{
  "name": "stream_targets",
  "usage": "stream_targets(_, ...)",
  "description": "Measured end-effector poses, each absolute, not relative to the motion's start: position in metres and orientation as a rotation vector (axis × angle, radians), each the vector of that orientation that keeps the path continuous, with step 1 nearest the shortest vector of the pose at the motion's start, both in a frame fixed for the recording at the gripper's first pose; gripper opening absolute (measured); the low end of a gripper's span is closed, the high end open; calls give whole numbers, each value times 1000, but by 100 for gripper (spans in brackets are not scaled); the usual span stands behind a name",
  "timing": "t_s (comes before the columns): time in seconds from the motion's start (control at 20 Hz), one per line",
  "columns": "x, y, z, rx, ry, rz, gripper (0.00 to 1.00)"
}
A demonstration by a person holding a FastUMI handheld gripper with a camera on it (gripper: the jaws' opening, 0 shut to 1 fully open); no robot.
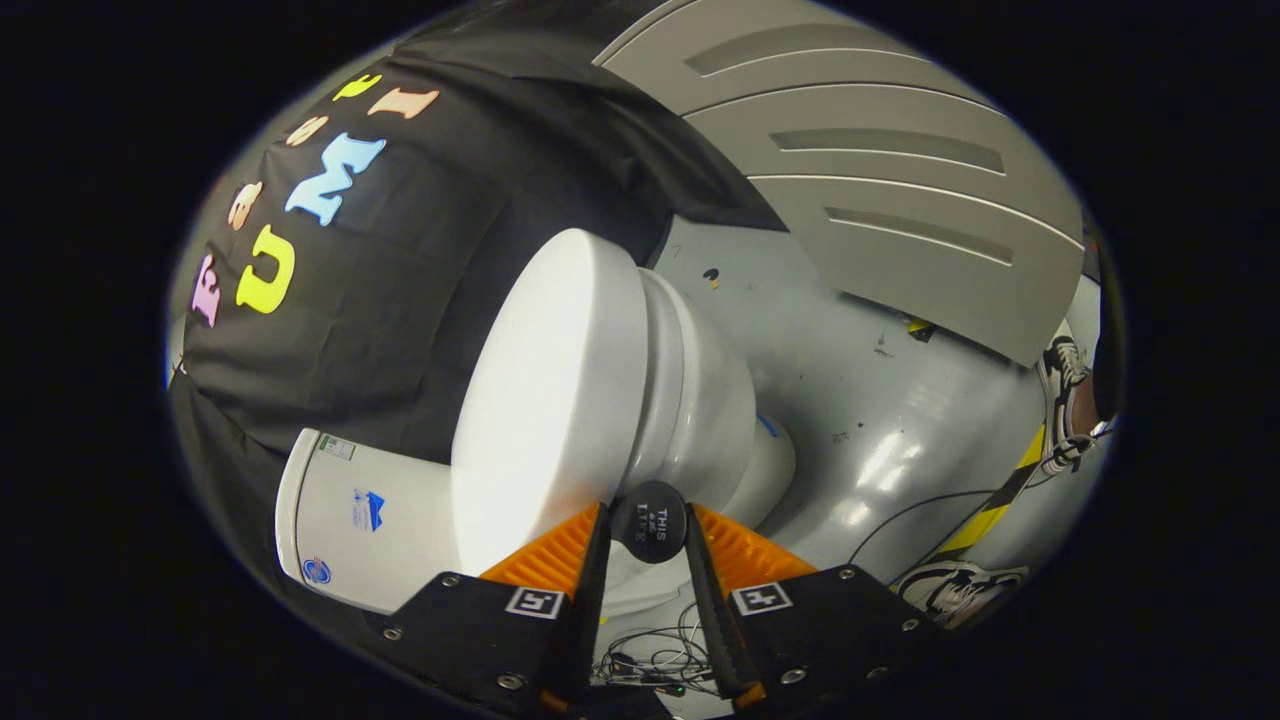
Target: Open the toilet lid.
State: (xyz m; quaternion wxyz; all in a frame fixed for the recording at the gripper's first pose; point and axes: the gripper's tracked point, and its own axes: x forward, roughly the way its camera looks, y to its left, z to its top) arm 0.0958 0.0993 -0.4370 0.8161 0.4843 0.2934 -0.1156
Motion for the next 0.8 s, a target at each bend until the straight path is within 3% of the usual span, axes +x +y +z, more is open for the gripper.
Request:
stream_targets(0.15,95,99,-440,1061,615,-249,28)
stream_targets(0.5,97,95,-433,1107,563,-314,14)
stream_targets(0.8,98,97,-427,1176,503,-288,0)
